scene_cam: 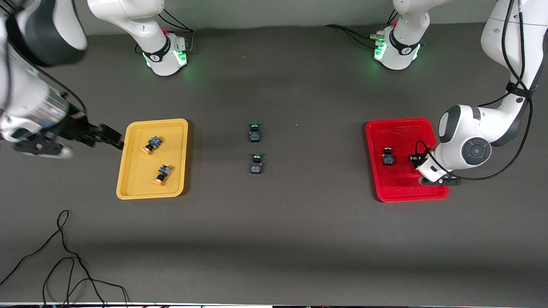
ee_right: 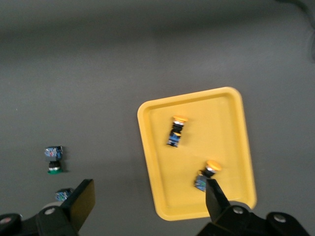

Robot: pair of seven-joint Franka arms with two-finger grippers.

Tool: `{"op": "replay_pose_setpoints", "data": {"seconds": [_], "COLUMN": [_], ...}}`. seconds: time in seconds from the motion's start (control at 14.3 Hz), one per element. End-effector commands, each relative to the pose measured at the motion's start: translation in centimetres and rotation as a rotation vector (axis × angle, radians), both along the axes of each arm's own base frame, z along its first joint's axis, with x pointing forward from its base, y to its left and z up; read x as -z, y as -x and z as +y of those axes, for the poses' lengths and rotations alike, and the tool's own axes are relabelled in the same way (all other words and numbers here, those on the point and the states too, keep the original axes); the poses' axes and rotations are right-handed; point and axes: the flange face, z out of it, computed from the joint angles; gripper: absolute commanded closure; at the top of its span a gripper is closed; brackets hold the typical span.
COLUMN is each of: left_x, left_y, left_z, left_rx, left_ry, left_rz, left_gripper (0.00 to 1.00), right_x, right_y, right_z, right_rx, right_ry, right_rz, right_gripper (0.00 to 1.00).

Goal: Place red and yellow buttons in trays
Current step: 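Open both grippers and withdraw them from the trays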

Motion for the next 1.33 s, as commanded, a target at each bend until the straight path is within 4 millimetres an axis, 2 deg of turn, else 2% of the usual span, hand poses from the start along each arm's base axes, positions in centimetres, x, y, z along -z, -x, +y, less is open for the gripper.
{"op": "replay_pose_setpoints", "data": {"seconds": [0.0,0.21,0.28,0.35,0.42,0.49,0.63,0.77,0.84,0.98,1.26], "left_x": [-6.9,-16.5,-19.5,-22.4,-26.5,-28.9,-32.4,-34.6,-35.5,-37.0,-37.8], "left_y": [-1.4,-3.0,-3.1,-3.0,-2.3,-1.9,-1.0,-0.5,-0.5,-0.3,0.2], "left_z": [0.8,1.6,2.1,3.6,4.1,4.1,3.6,2.6,1.0,-0.5,-2.6], "left_rx": [0.028,0.043,0.046,0.042,0.056,0.057,0.048,0.058,0.083,0.094,0.114], "left_ry": [-0.048,-0.008,0.023,0.035,0.041,0.038,0.048,0.042,0.051,0.049,0.069], "left_rz": [0.021,0.006,0.001,0.003,0.002,-0.018,-0.048,-0.082,-0.084,-0.105,-0.123], "left_gripper": [0.01,0.01,0.01,0.01,0.01,0.01,0.01,0.01,0.01,0.01,0.01], "right_x": [-2.5,-3.4,-3.4,-3.6,-4.0,-4.5,-5.3,-5.7,-6.1,-6.6,-7.1], "right_y": [1.3,1.6,1.6,1.6,1.7,1.7,1.9,2.0,2.0,2.1,2.2], "right_z": [-1.1,-1.6,-1.9,-2.0,-2.1,-2.3,-2.3,-2.4,-2.4,-3.0,-3.3], "right_rx": [-0.064,-0.131,-0.142,-0.14,-0.152,-0.158,-0.158,-0.158,-0.157,-0.15,-0.145], "right_ry": [0.036,0.043,0.045,0.045,0.046,0.045,0.044,0.044,0.044,0.043,0.042], "right_rz": [-0.02,-0.015,-0.016,-0.018,-0.014,0.002,0.028,0.029,0.024,0.03,0.019], "right_gripper": [0.0,0.0,0.0,0.0,0.0,0.0,0.0,0.0,0.0,0.0,0.0]}}
